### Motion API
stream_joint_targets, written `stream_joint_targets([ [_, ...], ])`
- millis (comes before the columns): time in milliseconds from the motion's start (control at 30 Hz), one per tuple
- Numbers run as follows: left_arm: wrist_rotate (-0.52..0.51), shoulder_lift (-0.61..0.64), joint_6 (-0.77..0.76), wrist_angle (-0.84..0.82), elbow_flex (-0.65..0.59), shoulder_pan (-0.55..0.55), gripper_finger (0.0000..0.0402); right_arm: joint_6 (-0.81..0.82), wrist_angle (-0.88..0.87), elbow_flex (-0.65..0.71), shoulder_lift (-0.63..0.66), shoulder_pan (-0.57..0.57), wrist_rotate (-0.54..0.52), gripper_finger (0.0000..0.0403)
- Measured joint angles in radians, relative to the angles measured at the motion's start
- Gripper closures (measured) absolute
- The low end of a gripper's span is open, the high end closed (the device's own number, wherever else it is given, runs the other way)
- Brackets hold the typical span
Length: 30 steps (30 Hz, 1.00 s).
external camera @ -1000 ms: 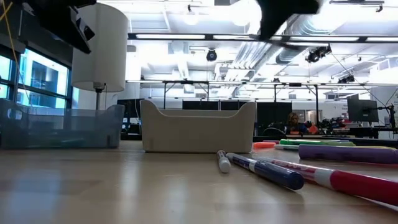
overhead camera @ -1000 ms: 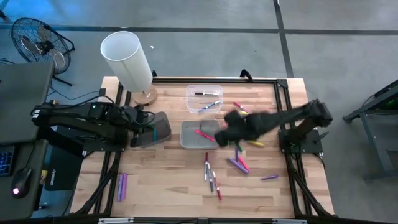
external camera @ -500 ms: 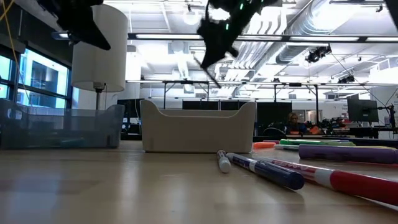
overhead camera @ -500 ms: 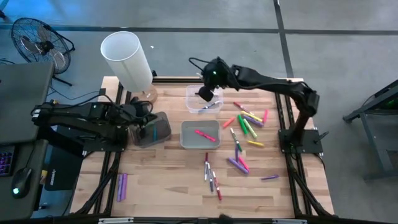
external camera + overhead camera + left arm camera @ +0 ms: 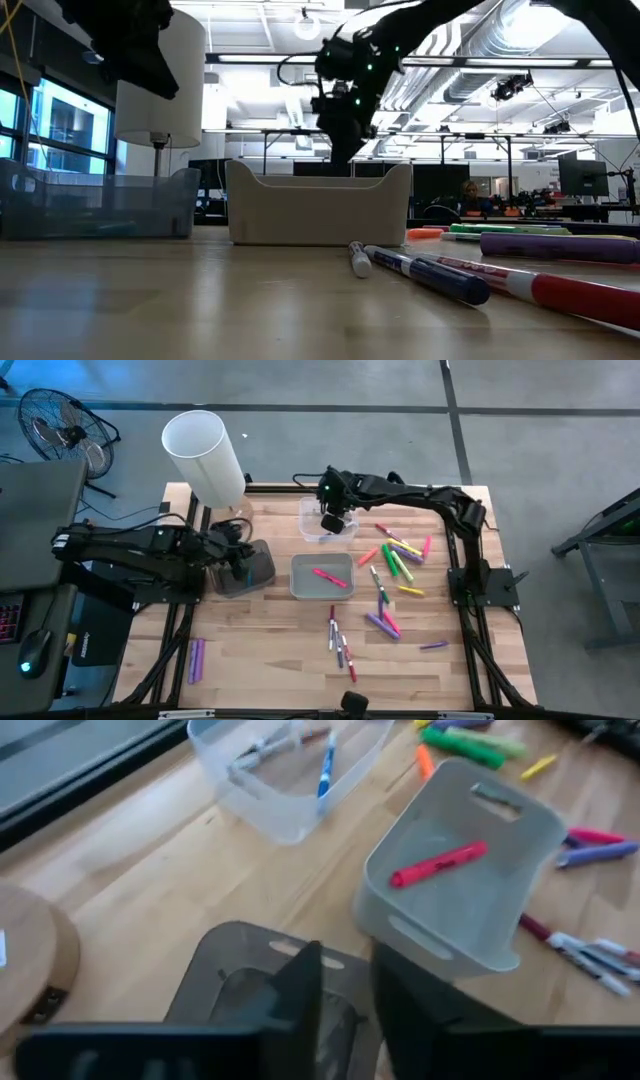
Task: Pick & Place Markers
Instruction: Put the left purple highlighter pen into the gray bin
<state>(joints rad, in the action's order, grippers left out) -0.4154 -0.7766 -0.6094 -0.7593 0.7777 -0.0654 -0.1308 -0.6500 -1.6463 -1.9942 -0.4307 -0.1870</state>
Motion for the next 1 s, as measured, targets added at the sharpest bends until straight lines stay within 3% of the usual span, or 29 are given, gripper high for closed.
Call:
stream_joint_targets([
  [167,-0.021,-0.057,0.098,0.001,0.0,0.0,0.023,0.141,-0.1,0.0,0.084,0.032,-0.039,0.0328],
  [400,0.079,-0.146,0.057,0.003,0.006,-0.001,0.0216,0.413,-0.361,0.0,0.245,0.127,-0.081,0.0359],
  [667,0.119,-0.304,-0.404,-0.141,0.08,-0.113,0.0216,0.651,-0.434,0.175,0.44,0.32,-0.243,0.0383],
  [1000,0.077,-0.466,-1.007,-0.257,0.19,-0.437,0.0216,0.923,-0.419,0.527,0.726,0.512,-0.18,0.0387],
])
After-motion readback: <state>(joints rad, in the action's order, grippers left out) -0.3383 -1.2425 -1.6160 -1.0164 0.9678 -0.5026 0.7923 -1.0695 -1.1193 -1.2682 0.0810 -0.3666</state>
